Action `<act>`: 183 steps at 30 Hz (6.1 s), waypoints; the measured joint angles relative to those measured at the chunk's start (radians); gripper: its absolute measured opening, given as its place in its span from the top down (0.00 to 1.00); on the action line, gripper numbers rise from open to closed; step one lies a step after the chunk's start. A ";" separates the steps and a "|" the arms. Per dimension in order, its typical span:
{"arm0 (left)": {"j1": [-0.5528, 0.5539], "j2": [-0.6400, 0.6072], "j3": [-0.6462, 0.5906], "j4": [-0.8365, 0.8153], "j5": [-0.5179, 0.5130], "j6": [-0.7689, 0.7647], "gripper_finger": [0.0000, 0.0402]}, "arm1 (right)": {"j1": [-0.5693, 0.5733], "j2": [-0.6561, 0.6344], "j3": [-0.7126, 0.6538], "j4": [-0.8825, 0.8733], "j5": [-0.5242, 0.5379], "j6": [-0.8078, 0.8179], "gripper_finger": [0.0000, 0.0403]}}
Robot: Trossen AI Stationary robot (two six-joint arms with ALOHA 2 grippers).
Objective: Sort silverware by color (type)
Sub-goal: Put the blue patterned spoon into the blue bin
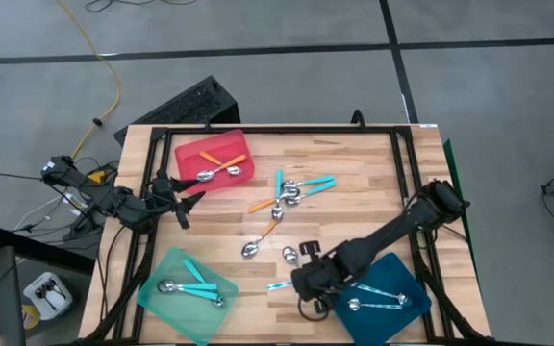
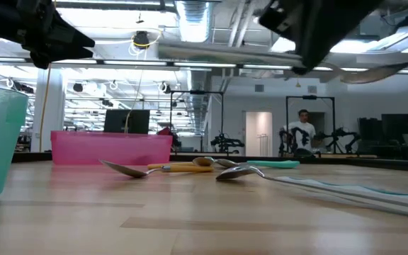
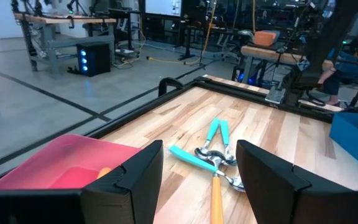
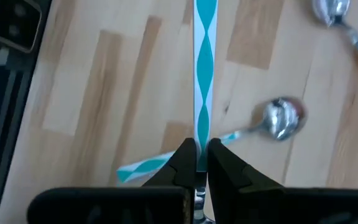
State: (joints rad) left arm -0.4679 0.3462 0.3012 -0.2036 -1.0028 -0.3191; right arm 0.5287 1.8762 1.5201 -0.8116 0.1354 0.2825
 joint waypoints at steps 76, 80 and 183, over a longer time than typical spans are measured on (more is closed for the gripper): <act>0.000 0.000 0.000 0.015 -0.182 0.000 0.53 | 0.572 -0.187 -0.410 -0.122 0.038 0.930 0.89; 0.000 0.000 0.000 0.015 -0.183 0.000 0.53 | 0.593 -0.188 -0.440 -0.085 0.041 0.971 0.89; 0.000 0.000 0.000 0.018 -0.190 0.001 0.53 | 0.541 -0.204 -0.623 0.172 0.022 0.985 0.59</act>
State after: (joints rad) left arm -0.4678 0.3466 0.3012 -0.1856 -1.1927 -0.3180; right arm 1.0695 1.6726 0.8970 -0.6395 0.1574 1.2675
